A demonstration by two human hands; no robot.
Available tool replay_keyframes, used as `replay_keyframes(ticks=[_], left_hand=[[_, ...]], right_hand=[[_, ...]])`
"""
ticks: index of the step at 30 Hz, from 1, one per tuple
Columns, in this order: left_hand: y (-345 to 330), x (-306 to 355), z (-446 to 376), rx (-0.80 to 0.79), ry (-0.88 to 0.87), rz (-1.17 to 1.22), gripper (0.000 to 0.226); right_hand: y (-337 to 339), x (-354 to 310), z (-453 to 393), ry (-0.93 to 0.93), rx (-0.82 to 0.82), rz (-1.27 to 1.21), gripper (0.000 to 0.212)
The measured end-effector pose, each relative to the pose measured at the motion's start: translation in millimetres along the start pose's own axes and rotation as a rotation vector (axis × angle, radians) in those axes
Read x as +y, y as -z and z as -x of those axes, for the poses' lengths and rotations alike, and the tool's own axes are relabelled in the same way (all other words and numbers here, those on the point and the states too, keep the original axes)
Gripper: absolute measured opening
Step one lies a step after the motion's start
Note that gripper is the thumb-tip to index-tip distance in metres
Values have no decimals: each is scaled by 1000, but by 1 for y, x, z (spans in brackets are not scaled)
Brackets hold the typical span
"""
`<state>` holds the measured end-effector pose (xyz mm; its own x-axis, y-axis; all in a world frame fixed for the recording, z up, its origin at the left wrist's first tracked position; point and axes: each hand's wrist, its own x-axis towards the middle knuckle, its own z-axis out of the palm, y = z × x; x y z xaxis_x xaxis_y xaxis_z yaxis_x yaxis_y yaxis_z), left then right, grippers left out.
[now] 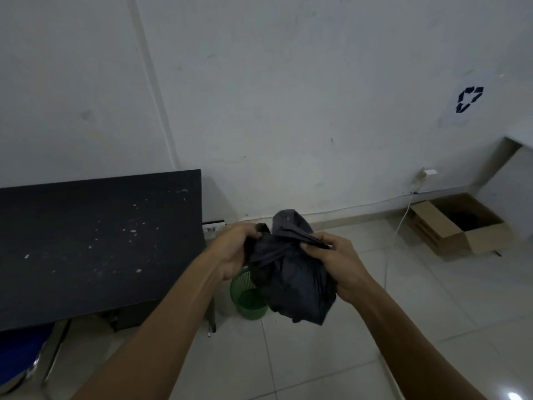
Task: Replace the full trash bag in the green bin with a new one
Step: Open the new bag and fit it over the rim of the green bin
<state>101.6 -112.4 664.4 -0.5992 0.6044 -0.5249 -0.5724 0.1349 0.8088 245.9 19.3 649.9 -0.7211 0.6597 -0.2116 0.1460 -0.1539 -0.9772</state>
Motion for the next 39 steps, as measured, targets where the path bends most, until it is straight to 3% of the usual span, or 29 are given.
replay_keyframes(ticks=[2,7,12,16,18,20,22,26,29,31,33,34,39], left_hand=[[8,6,-20,93,-36,-23,32],[36,23,-80,235,-7,-58,22],[68,30,-142,285,58,-289,14],[82,38,-181,237,61,-959,42],[72,50,-188,240,-86,-1141,44],[54,65,-185,93,-253,-1024,40],[33,76,-173,-102,-309,-862,46],[-4,72,-162,-360,-239,-1115,101],[-17,45,-178,-283,-219,-1139,104],[-21,26,-193,-166,-221,-1062,75],[-20,11,-209,-27,-260,-1036,32],[-20,4,-214,35,-283,-991,22],[-22,-13,-221,172,-332,-441,56]], right_hand=[[13,1,-17,-67,50,-139,12],[43,-3,-70,-327,182,-626,28],[38,-13,-123,-408,197,-677,33],[16,-21,-164,-404,180,-539,25],[3,-21,-180,-402,147,-478,25],[-7,-19,-193,-409,113,-436,20],[-16,-16,-203,-405,92,-394,16],[-27,-5,-227,-409,28,-340,33],[-27,3,-240,-440,-53,-289,29],[-23,9,-250,-463,-94,-298,27],[-14,18,-262,-491,-148,-304,31],[-8,22,-267,-502,-181,-283,34],[34,39,-287,-483,-323,-46,37]])
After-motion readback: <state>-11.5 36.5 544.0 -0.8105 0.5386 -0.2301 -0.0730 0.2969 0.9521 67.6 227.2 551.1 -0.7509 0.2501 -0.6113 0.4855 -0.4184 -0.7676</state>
